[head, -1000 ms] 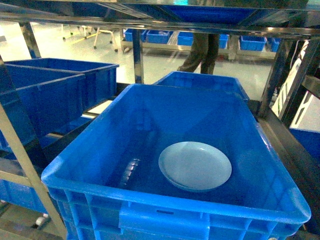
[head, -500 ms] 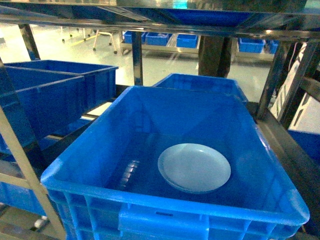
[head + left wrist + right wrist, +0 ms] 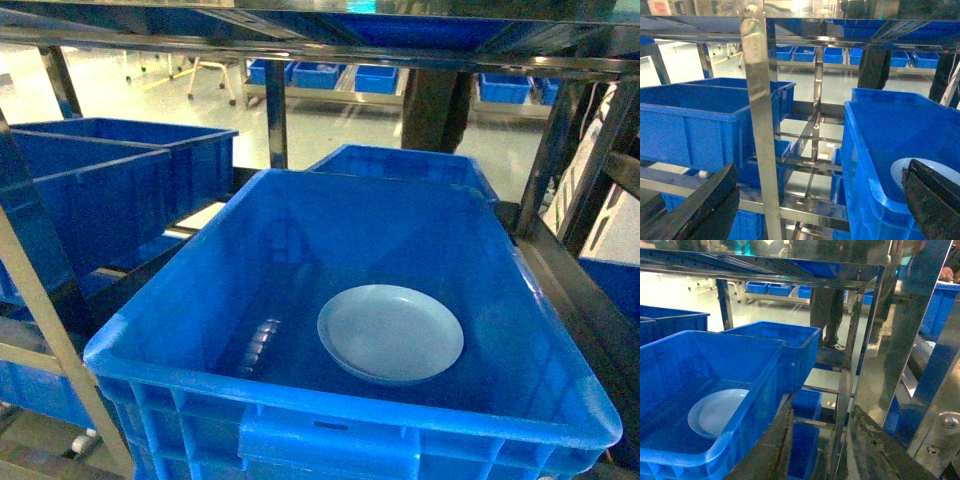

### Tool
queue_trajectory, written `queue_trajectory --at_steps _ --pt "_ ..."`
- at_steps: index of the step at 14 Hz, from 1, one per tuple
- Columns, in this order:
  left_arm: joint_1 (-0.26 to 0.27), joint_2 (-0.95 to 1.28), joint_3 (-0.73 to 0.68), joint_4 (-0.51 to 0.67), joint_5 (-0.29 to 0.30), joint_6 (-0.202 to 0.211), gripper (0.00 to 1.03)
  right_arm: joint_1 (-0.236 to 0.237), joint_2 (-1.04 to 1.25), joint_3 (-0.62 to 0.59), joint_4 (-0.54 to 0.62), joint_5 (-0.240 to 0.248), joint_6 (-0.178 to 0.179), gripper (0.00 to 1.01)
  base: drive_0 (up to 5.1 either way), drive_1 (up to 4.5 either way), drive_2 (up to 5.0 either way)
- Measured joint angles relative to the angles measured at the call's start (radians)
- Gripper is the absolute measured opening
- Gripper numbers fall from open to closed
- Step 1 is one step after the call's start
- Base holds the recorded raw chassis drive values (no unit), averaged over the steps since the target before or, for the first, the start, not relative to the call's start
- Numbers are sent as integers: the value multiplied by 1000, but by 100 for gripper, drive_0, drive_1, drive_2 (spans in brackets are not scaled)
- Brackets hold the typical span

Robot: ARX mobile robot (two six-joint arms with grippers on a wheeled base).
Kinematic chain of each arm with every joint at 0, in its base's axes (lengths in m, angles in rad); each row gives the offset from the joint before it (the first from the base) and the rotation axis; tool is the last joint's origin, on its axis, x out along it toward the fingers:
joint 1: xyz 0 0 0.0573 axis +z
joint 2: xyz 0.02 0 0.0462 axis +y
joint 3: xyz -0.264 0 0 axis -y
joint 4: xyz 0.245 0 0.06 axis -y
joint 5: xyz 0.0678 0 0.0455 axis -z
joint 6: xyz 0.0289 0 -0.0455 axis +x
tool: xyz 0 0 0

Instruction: Place blue tray on left shelf second layer neatly

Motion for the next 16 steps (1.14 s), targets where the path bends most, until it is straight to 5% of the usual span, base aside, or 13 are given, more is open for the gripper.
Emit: queue_trajectory --at_steps 7,16 --pt "0 0 0 0 0 0 98 0 1 2 12 0 -2 1 0 0 0" --pt "0 0 0 0 0 0 98 0 1 2 13 0 4 62 0 0 0"
